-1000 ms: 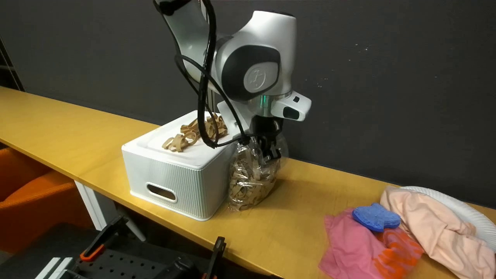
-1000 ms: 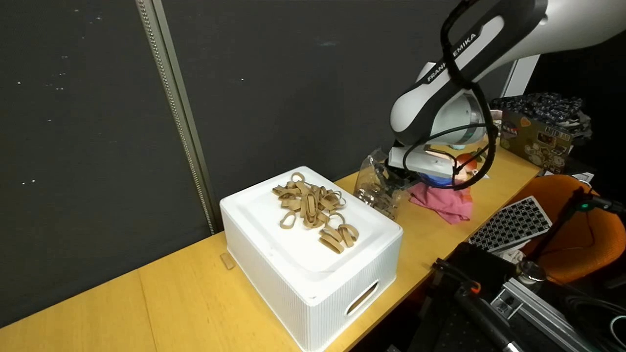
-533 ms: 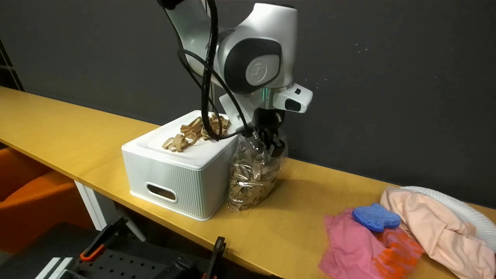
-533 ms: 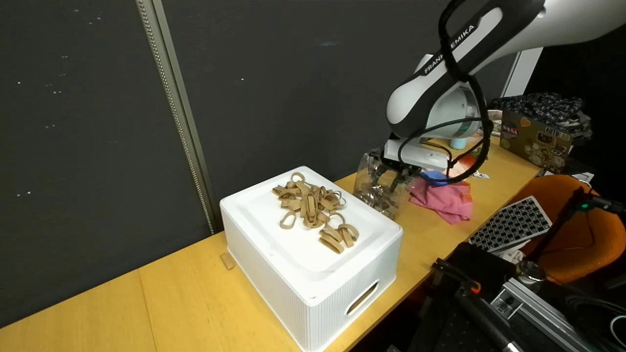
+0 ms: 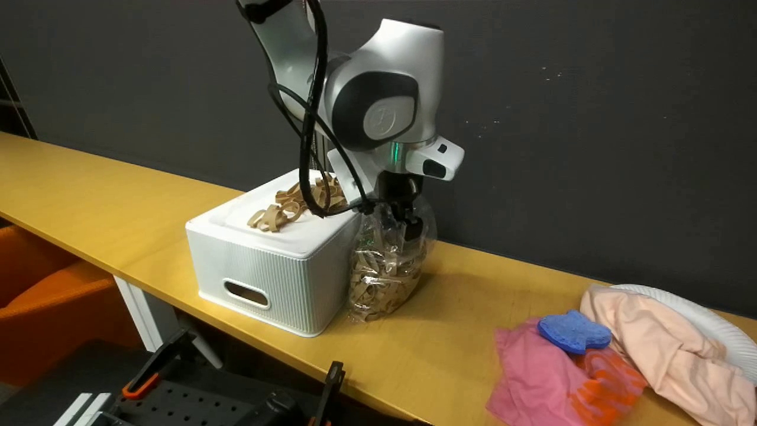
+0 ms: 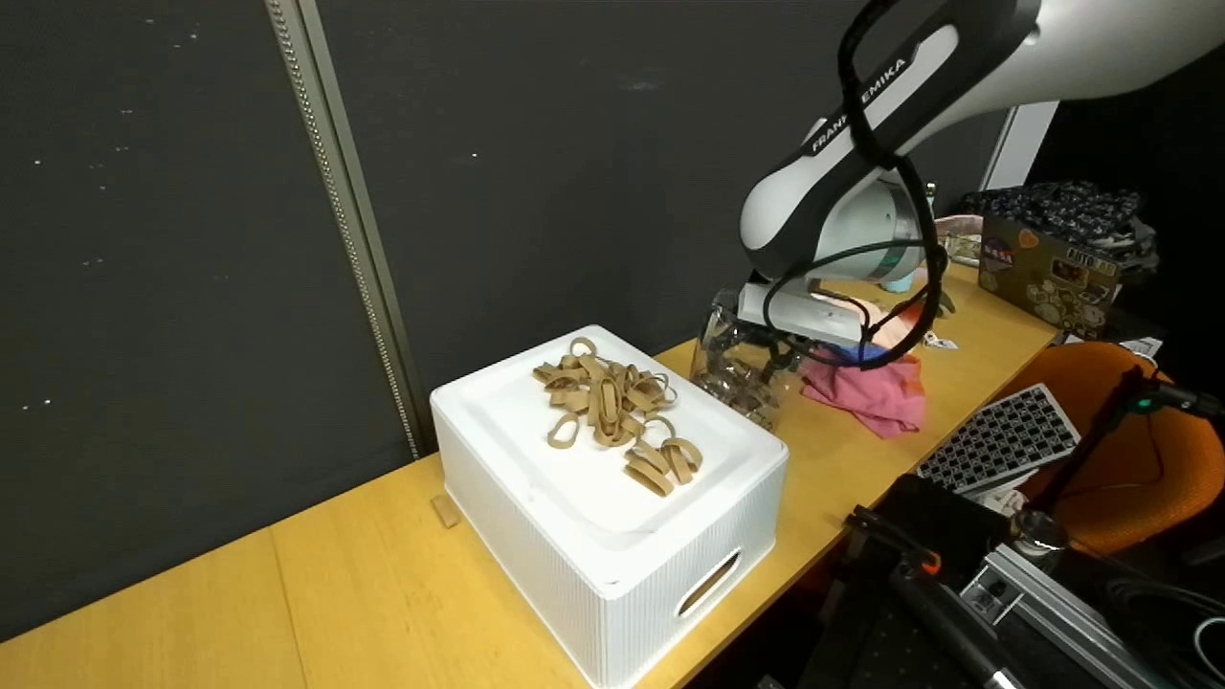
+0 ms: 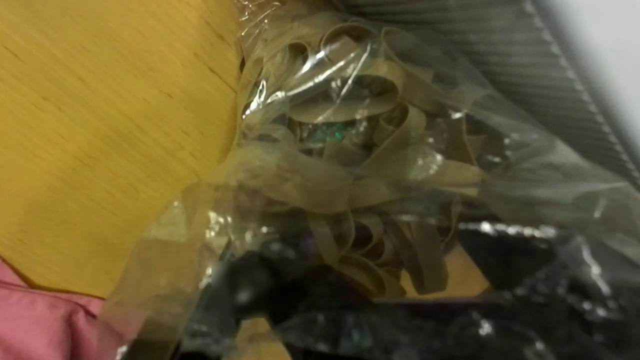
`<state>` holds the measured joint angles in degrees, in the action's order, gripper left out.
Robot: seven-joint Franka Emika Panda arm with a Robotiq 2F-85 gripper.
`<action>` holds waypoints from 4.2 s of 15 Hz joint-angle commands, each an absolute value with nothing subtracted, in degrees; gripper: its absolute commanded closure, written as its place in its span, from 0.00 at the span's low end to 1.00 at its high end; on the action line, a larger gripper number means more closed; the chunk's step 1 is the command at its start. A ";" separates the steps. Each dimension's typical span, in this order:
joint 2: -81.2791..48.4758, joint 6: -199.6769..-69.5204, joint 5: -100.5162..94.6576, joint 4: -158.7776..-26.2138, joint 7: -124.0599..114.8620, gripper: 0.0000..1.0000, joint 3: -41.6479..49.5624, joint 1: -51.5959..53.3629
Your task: Remove some rubber bands from the plastic and put them on top of the white storage container.
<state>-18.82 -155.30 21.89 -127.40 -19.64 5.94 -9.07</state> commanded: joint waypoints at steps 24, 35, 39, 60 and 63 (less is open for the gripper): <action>-23.49 -157.00 30.23 -125.91 -11.39 0.96 2.24 -14.02; -12.99 -150.82 27.06 -127.78 -15.89 0.98 5.38 -11.85; -9.80 -147.76 25.01 -126.34 -18.44 0.98 6.57 -10.91; -5.70 -136.78 15.89 -114.53 -27.88 0.98 2.35 -2.12; -9.05 -136.84 16.23 -112.45 -27.46 0.98 0.93 -0.24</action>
<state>-5.43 -138.50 16.99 -116.22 -26.70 1.82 -1.48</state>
